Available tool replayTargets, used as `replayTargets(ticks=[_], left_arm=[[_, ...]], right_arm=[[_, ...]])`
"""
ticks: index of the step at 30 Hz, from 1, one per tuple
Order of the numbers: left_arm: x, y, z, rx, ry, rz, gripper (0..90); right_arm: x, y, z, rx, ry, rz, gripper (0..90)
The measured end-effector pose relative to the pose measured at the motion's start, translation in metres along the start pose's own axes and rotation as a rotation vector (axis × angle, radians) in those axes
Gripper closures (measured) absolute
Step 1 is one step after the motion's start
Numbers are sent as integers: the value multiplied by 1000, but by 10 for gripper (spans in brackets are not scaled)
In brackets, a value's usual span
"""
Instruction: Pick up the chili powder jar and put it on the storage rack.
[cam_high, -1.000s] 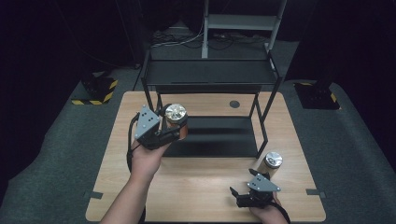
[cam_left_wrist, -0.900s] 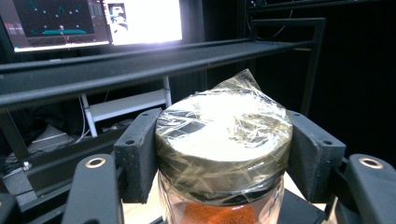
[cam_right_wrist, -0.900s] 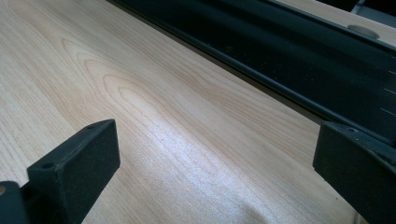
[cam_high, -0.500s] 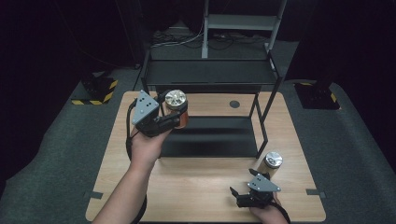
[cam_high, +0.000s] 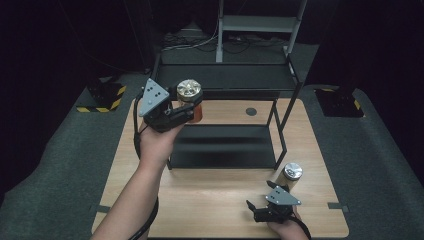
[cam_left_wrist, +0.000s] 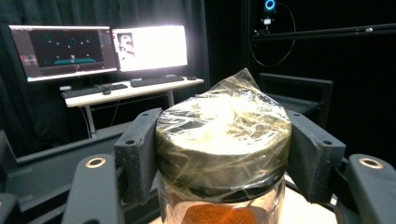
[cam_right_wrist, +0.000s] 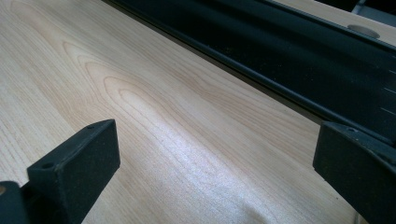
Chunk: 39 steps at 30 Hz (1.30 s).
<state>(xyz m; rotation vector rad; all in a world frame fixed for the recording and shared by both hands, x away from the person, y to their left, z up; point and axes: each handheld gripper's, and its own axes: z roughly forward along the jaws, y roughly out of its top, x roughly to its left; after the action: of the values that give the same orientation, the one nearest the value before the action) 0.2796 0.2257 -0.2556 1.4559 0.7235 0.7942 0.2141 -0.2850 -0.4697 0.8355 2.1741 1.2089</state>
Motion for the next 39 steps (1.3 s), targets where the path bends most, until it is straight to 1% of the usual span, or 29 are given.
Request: replayTargets(ticks=[4, 9, 14, 20, 23, 26, 28, 29, 33, 39], left_arm=[[2, 7, 2, -6, 3, -5, 347], [2, 17, 7, -14, 10, 7, 347], [0, 25, 14, -20, 14, 15, 347], [1, 30, 24, -27, 15, 13, 347], [2, 33, 33, -29, 16, 0, 347], [2, 35, 40, -27, 21, 5, 347], [1, 35, 42, -27, 21, 6, 347], [1, 37, 46, -28, 27, 13, 347], [1, 39, 52, -26, 36, 8, 347], [1, 42, 64, -13, 53, 16, 347]], right_arm=[[0, 0, 0, -1, 0, 2, 0], [0, 0, 0, -3, -1, 6, 0], [-1, -1, 0, -4, 1, 11, 0], [-2, -2, -1, -9, 2, 18, 0], [-2, -2, -1, -11, 4, 17, 0], [-2, -2, -1, -13, 4, 18, 0], [-3, -3, -1, -14, 5, 19, 0], [-3, -3, -1, -14, 6, 21, 0], [-3, -3, -1, -16, 7, 24, 0], [-3, -4, -2, -18, 7, 26, 0]])
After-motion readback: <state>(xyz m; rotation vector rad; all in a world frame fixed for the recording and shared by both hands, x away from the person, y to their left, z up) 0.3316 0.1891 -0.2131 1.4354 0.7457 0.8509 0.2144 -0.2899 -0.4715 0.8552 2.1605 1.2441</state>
